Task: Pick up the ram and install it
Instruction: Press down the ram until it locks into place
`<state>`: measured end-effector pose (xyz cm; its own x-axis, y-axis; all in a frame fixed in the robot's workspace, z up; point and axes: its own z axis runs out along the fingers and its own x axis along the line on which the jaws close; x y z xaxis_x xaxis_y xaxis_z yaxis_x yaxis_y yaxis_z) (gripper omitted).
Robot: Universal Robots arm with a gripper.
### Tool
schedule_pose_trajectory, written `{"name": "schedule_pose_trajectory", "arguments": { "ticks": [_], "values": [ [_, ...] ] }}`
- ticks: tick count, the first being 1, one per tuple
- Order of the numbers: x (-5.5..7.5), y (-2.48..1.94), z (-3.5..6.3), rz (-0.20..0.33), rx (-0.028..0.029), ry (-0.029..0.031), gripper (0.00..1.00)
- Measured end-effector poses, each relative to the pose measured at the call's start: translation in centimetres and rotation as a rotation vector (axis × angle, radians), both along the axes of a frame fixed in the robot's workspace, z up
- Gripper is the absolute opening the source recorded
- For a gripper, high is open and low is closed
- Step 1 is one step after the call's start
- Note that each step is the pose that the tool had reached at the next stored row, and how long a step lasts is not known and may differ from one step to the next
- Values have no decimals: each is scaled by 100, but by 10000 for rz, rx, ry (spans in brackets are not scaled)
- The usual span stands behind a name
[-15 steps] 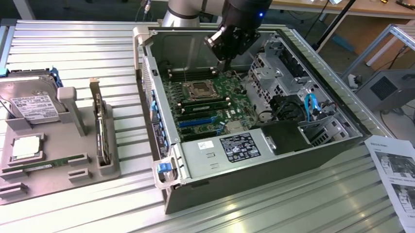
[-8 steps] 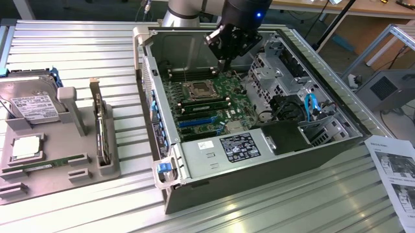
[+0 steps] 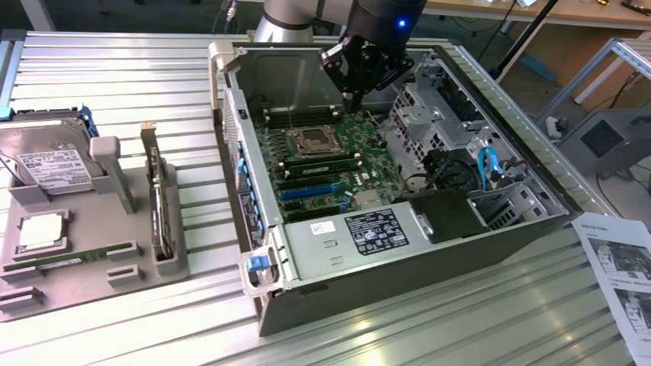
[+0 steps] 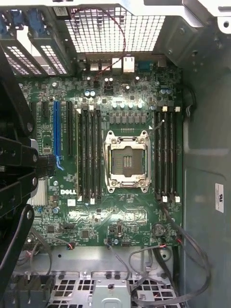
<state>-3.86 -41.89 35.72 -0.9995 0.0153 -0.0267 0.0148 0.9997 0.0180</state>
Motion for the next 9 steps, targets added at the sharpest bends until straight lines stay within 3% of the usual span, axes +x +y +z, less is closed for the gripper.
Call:
{"name": "schedule_pose_trajectory", "arguments": {
  "ticks": [7, 9],
  "values": [
    [0, 0, 0, -1, 0, 0, 11],
    [4, 0, 0, -2, 0, 27, 11]
  ]
}}
